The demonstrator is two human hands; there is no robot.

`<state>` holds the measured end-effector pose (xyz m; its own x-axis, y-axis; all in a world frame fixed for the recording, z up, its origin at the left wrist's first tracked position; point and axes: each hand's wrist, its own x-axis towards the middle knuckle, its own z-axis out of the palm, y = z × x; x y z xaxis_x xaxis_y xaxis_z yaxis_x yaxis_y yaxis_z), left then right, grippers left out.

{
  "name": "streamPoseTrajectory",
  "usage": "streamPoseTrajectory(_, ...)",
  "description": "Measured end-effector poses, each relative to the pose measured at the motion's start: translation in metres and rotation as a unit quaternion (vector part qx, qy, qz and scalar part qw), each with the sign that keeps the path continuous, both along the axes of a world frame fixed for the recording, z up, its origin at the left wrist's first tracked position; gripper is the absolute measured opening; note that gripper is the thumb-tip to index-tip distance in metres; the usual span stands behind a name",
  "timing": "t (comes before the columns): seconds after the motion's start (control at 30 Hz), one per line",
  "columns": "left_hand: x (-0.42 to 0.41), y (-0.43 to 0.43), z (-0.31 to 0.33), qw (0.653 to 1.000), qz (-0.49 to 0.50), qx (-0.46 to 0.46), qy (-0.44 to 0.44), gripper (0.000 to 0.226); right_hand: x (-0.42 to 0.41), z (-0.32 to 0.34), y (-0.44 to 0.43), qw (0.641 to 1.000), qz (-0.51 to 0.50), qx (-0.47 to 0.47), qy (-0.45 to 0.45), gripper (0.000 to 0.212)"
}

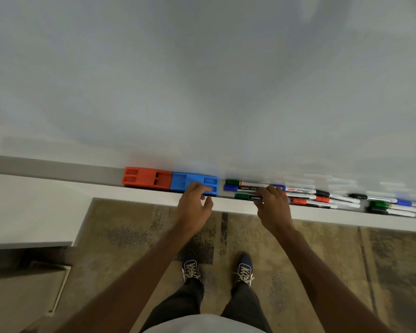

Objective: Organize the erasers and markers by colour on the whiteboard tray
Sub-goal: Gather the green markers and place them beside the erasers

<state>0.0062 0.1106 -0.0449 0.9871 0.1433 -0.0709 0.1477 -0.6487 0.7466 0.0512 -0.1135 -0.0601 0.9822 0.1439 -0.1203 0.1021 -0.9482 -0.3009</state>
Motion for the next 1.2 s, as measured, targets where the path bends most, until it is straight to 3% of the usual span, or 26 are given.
streamPoseTrajectory(0.23,-0.003,-0.036,-0.005,0.997,0.038,-0.042,0.056,0.021,0.012,-0.004,-0.016,0.995,0.084,-0.055,0.015,0.030)
streamPoseTrajectory(0.37,-0.003,-0.060,-0.009,0.980,0.095,-0.125,0.125,0.023,0.015,-0.003,-0.020,0.995,0.096,-0.040,0.010,0.027)
streamPoseTrajectory(0.43,-0.001,-0.073,-0.008,0.947,0.141,-0.226,0.178,0.031,0.012,-0.001,-0.020,0.996,0.088,0.002,-0.001,0.023)
streamPoseTrajectory(0.53,0.006,-0.092,-0.004,0.865,0.221,-0.394,0.218,0.030,0.006,0.002,-0.019,0.993,0.095,0.075,-0.012,0.017)
streamPoseTrajectory(0.6,0.009,-0.102,-0.002,0.831,0.242,-0.449,0.222,0.020,0.002,0.005,-0.020,0.988,0.114,0.108,-0.018,0.017)
streamPoseTrajectory(0.8,0.013,-0.112,0.000,0.759,0.316,-0.532,0.206,0.029,0.005,0.007,-0.031,0.974,0.150,0.171,-0.018,0.017)
streamPoseTrajectory(0.93,0.012,-0.109,0.000,0.750,0.350,-0.528,0.190,0.030,0.017,0.005,-0.041,0.985,0.128,0.087,-0.073,0.022)
streamPoseTrajectory(1.2,0.005,-0.110,-0.001,0.764,0.345,-0.507,0.200,0.027,0.031,0.005,-0.037,0.974,0.204,-0.079,-0.051,0.043)
